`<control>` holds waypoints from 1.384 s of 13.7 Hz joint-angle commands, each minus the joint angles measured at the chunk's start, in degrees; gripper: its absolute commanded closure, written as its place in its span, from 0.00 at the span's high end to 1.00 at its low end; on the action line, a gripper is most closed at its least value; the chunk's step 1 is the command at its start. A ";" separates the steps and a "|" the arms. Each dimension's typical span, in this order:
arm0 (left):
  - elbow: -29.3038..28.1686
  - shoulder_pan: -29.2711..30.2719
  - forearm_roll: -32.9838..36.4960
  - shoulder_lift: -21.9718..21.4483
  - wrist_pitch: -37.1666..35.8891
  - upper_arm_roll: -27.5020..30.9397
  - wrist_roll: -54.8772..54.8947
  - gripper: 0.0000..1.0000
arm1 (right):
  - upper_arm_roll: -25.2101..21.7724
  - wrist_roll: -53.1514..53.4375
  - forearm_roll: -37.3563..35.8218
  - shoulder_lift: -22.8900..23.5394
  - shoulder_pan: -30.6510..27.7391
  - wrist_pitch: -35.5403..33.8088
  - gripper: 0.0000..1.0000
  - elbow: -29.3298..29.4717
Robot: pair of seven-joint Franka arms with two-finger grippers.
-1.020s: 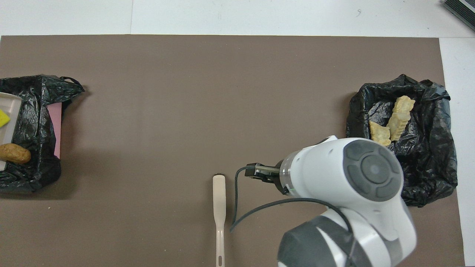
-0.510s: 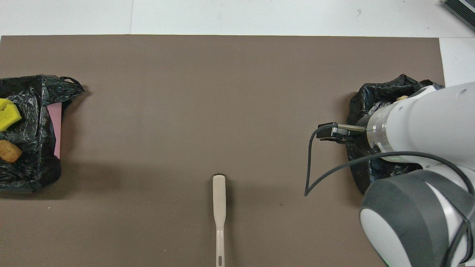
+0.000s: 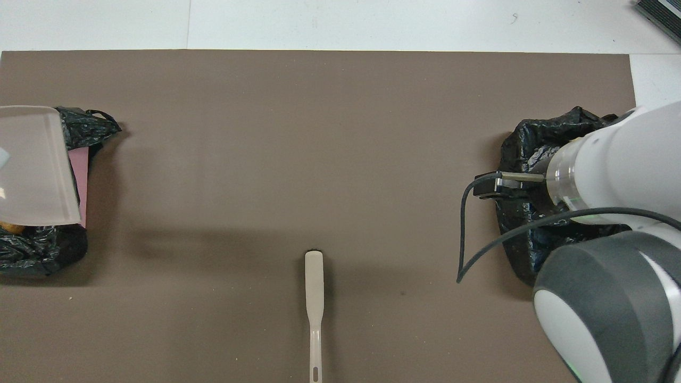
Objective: Sweep and dump trash in bin
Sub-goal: 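Tip the dustpan over the bag with the left gripper while the right gripper withdraws, then bring the dustpan back to the table center with the left gripper and release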
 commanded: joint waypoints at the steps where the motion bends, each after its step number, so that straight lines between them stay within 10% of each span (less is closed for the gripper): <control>1: -1.13 -4.09 -6.88 -1.98 -3.59 0.84 -10.33 0.00 | 0.60 -1.59 -0.83 2.16 -1.30 -2.57 1.00 4.37; 12: -2.18 -10.61 -43.08 -3.57 -4.22 0.84 -60.68 0.00 | -17.49 -4.74 0.04 2.17 11.17 -6.61 1.00 7.45; 19: -5.16 -19.04 -51.81 -1.37 10.44 0.76 -74.17 0.00 | -21.63 -7.91 -0.04 1.82 13.81 -6.53 1.00 7.01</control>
